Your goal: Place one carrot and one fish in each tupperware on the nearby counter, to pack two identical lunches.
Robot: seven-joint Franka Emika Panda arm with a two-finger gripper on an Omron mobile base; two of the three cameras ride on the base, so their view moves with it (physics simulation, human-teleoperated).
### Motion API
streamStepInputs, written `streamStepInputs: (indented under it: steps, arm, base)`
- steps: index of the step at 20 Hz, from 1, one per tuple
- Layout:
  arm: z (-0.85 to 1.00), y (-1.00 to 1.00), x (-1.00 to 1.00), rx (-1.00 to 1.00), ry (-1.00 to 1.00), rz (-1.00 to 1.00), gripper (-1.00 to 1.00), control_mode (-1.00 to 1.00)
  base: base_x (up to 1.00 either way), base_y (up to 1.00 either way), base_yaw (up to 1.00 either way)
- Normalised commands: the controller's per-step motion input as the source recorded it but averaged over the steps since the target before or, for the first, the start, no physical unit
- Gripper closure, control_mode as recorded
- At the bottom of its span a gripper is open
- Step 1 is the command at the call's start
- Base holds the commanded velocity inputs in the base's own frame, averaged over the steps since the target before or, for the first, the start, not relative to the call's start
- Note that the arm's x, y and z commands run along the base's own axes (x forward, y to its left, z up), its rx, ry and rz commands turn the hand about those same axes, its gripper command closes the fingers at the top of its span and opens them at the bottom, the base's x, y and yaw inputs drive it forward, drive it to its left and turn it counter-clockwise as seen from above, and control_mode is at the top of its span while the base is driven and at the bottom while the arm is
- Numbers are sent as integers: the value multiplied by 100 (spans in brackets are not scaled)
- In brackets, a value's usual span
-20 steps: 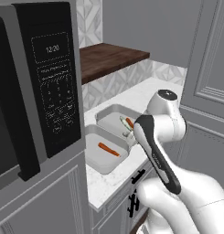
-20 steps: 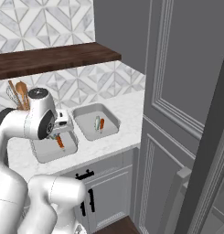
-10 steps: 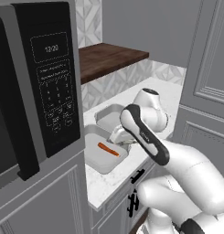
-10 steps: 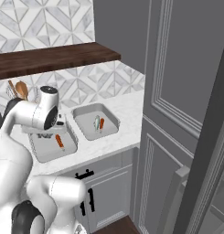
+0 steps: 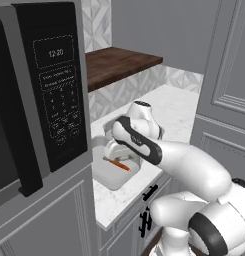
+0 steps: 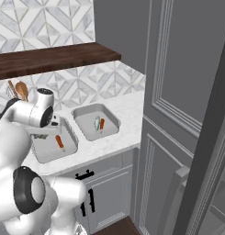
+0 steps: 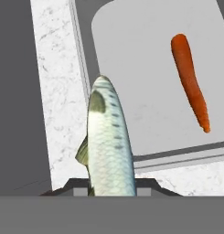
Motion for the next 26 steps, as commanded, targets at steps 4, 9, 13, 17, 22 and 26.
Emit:
streamStepInputs:
  steps: [4, 9, 13, 17, 22, 26]
  arm:
    - [-24, 2, 14, -1, -3, 0, 100, -100]
    - [-29, 0, 0, -1, -15, 0, 100, -100]
    - [-22, 3, 0, 0, -7, 0, 100, -100]
    - [-13, 17, 9, 0, 6, 0, 100, -100]
    - [-12, 24, 32, 0, 5, 0, 100, -100]
    - [-13, 3, 39, 0, 0, 0, 100, -100]
  base:
    - [0, 0, 0]
    - [0, 0, 0]
    - [0, 0, 0]
    - [0, 0, 0]
    - [0, 0, 0]
    - [0, 0, 0]
